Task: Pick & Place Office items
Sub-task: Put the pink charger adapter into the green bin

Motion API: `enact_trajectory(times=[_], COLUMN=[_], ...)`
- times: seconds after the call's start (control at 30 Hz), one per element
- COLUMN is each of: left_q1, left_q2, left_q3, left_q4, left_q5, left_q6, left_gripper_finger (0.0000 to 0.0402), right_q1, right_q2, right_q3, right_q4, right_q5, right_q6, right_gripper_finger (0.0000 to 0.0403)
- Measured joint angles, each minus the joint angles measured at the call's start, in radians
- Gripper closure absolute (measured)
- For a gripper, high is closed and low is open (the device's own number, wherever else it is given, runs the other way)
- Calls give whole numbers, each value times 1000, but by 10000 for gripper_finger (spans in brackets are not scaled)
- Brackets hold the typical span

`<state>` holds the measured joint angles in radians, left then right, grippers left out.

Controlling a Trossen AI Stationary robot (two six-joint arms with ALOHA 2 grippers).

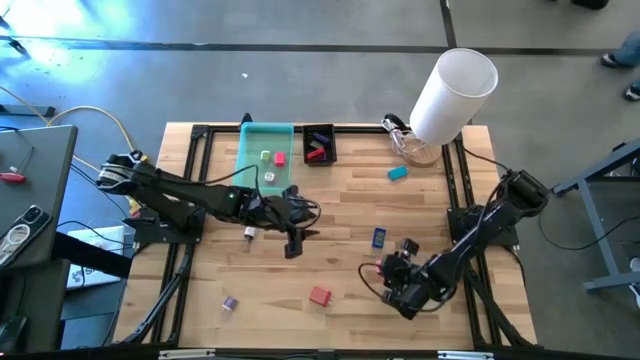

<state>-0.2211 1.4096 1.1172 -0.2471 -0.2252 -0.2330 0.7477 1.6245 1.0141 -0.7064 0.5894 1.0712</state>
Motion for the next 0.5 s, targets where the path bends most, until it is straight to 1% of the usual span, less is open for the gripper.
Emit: enact_trajectory(times=[0.13,0.23,0.3,0.37,0.5], left_q1=[-5,11,25,40,45], left_q2=[44,54,54,54,75], left_q3=[-1,-1,-1,-1,0], left_q4=[133,241,296,361,537], left_q5=[204,340,419,472,520], left_q6=[7,-44,-88,-143,-215], left_gripper_finger=[216,216,216,216,216], right_q1=[41,69,89,107,149], right_q2=[0,-1,-2,-2,-3], right_q3=[77,145,185,225,282], right_q4=[19,30,66,114,283], right_q5=[202,318,389,456,614], right_q6=[-97,-198,-299,-424,-740], right_gripper_finger=[265,266,265,265,265])
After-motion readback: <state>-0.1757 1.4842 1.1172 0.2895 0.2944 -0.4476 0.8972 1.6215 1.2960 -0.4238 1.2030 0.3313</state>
